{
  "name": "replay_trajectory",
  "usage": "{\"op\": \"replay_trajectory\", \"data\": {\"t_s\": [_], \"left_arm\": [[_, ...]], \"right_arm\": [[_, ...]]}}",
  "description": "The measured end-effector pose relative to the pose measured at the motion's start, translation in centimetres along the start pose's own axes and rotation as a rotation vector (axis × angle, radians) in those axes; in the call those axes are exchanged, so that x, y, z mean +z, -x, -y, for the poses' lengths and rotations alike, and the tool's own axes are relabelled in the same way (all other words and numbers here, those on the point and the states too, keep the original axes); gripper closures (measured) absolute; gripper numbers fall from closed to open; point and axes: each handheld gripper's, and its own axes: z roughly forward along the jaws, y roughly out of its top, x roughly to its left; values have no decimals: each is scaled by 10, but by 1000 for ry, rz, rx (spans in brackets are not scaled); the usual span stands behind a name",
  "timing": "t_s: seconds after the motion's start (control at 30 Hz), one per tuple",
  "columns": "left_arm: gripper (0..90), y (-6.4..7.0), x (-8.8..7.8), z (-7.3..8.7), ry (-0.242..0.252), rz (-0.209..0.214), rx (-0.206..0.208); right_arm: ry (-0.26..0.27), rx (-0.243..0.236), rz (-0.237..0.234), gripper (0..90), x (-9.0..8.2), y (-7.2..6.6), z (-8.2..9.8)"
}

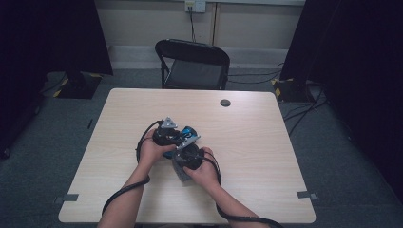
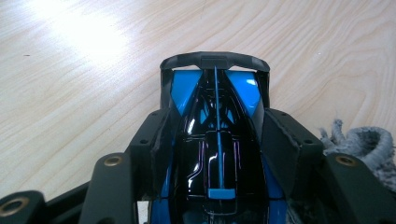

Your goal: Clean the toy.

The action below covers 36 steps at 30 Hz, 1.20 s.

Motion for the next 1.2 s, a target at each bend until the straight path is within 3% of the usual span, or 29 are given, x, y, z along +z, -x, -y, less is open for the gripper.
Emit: {"op": "replay_trajectory", "data": {"t_s": [0.37,0.8,1.03,1.1,1.2], "left_arm": [[437,0,-1,0,-1,-1,0],[436,1,-1,1,0,-2,0],[436,1,-2,1,-3,-3,-1],[436,1,-2,1,-3,-4,-2],[436,1,-2,1,-4,-6,0]], "right_arm": [[6,-14,-19,747,1,-5,-1],[17,-32,-81,747,3,-10,-2],[23,-57,-150,747,4,-16,-2],[36,-66,-222,747,3,-19,-2],[26,-96,-224,746,1,-23,-1]]}}
